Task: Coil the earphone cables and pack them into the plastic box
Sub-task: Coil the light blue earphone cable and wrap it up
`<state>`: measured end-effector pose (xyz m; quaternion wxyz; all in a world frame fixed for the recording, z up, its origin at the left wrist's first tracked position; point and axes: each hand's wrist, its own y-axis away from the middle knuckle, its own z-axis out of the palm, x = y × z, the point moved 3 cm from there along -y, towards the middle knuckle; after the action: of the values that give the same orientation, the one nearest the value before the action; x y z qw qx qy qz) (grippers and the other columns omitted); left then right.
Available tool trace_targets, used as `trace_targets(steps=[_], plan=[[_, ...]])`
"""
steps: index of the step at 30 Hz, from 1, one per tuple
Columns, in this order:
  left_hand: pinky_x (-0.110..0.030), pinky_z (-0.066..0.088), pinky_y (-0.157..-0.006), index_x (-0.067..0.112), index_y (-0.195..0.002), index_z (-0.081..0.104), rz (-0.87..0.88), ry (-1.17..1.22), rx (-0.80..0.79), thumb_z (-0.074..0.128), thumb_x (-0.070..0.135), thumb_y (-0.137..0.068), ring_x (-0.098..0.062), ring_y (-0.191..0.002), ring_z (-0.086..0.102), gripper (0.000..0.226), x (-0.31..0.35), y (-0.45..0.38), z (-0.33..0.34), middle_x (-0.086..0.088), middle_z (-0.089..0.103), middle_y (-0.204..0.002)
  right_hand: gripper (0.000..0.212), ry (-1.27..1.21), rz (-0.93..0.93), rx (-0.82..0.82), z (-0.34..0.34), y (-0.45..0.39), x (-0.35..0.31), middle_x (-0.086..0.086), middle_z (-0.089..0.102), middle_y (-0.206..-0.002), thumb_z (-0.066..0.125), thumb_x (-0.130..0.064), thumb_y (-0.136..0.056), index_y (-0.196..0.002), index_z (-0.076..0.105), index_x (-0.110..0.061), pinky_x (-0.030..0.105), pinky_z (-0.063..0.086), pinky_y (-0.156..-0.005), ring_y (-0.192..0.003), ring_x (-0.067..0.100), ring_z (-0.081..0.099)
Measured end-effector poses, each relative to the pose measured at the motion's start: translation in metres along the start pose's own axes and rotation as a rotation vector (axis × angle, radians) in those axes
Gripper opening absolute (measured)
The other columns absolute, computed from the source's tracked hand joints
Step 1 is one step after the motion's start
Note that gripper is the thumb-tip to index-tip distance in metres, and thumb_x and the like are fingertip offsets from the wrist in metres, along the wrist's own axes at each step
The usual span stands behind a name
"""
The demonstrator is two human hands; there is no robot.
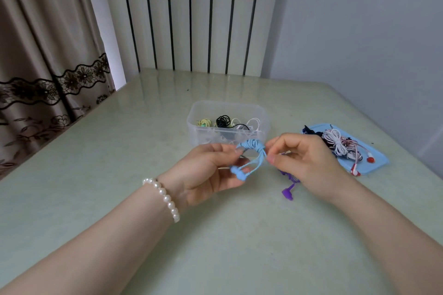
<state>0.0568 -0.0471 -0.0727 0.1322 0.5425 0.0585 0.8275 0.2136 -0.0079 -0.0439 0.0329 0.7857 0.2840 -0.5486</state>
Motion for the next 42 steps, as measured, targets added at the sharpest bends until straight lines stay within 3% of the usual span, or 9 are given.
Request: trace_targets(steps=[3, 7, 12, 17, 22, 25, 32, 39, 42], plan=[[-0.022, 0.056, -0.053, 0.003, -0.090, 0.062, 0.006, -0.058, 0.003, 0.053, -0.004, -0.085, -0.012, -0.058, 0.065, 0.012, -0.004, 0.001, 0.002, -0.007, 0.066, -0.073, 0.017, 0.023, 0.103, -0.087, 0.000, 0.003, 0.002, 0.012, 0.061, -0.076, 0.072, -0.008, -0.071, -0.069, 0.055, -0.012, 0.022, 0.043, -0.057, -0.061, 0.011, 0.055], [-0.022, 0.055, -0.053, -0.002, -0.106, 0.055, 0.033, -0.178, 0.000, 0.056, -0.008, -0.083, -0.012, -0.060, 0.064, 0.024, -0.009, 0.001, 0.007, -0.007, 0.063, -0.074, 0.043, -0.017, 0.325, -0.158, 0.006, 0.009, 0.009, 0.009, 0.061, -0.069, 0.071, -0.033, -0.064, -0.085, 0.042, -0.010, 0.031, 0.041, -0.048, -0.051, 0.022, 0.062], [-0.028, 0.059, -0.062, 0.002, -0.110, 0.050, 0.054, -0.172, 0.012, 0.059, -0.006, -0.081, -0.020, -0.063, 0.067, 0.031, -0.010, 0.003, 0.012, -0.019, 0.065, -0.086, 0.032, -0.032, 0.391, -0.113, -0.001, 0.008, 0.016, 0.007, 0.058, -0.059, 0.066, 0.000, -0.079, -0.084, 0.036, -0.011, 0.027, 0.044, -0.040, -0.044, 0.020, 0.057], [-0.031, 0.058, -0.072, 0.004, -0.105, 0.053, 0.093, -0.223, 0.054, 0.055, -0.017, -0.079, -0.022, -0.073, 0.068, 0.034, -0.006, 0.002, 0.002, -0.015, 0.068, -0.081, 0.029, 0.179, 0.417, -0.079, -0.004, 0.008, 0.021, 0.012, 0.055, -0.059, 0.069, -0.009, -0.080, -0.080, 0.040, -0.011, 0.025, 0.040, -0.040, -0.042, 0.018, 0.054], [-0.025, 0.057, -0.072, 0.006, -0.086, 0.060, 0.157, -0.528, 0.087, 0.057, -0.018, -0.078, -0.016, -0.066, 0.065, 0.025, -0.007, 0.000, -0.002, -0.011, 0.064, -0.077, 0.022, 0.658, 0.210, 0.041, -0.009, 0.008, 0.016, -0.004, 0.060, -0.066, 0.073, -0.034, -0.073, -0.066, 0.055, -0.023, 0.026, 0.038, -0.058, -0.055, 0.005, 0.047], [-0.025, 0.057, -0.070, 0.007, -0.083, 0.059, 0.185, -0.636, 0.099, 0.061, -0.015, -0.078, -0.016, -0.064, 0.064, 0.023, -0.008, 0.001, 0.000, -0.011, 0.062, -0.075, 0.011, 0.533, -0.010, 0.037, -0.001, 0.010, 0.005, -0.009, 0.051, -0.072, 0.078, -0.031, -0.067, -0.070, 0.068, -0.026, 0.016, 0.035, -0.063, -0.066, 0.001, 0.045], [-0.027, 0.059, -0.066, 0.000, -0.084, 0.058, 0.144, -0.488, 0.079, 0.063, -0.010, -0.078, -0.016, -0.058, 0.066, 0.012, -0.003, 0.004, 0.002, -0.013, 0.063, -0.072, 0.025, 0.606, -0.260, -0.020, 0.028, 0.011, 0.011, -0.008, 0.059, -0.063, 0.077, -0.035, -0.057, -0.076, 0.075, -0.020, 0.031, 0.041, -0.068, -0.071, 0.010, 0.047], [-0.014, 0.048, -0.057, 0.011, -0.069, 0.068, 0.288, -0.762, 0.345, 0.071, -0.002, -0.074, -0.007, -0.057, 0.057, 0.014, 0.044, 0.008, -0.047, 0.000, 0.065, -0.061, 0.012, 0.450, -0.167, 0.042, 0.022, 0.003, 0.023, 0.006, 0.066, -0.070, 0.070, -0.022, -0.074, -0.081, 0.075, -0.014, 0.029, 0.043, -0.072, -0.074, 0.019, 0.054], [-0.007, 0.041, -0.052, 0.012, -0.068, 0.070, 0.276, -0.891, 0.352, 0.075, 0.000, -0.070, -0.004, -0.055, 0.053, 0.013, 0.048, 0.009, -0.059, 0.000, 0.065, -0.061, 0.016, 0.370, -0.101, 0.081, 0.021, 0.000, 0.029, 0.006, 0.065, -0.071, 0.075, -0.009, -0.071, -0.087, 0.075, -0.011, 0.011, 0.039, -0.064, -0.067, 0.007, 0.051]])
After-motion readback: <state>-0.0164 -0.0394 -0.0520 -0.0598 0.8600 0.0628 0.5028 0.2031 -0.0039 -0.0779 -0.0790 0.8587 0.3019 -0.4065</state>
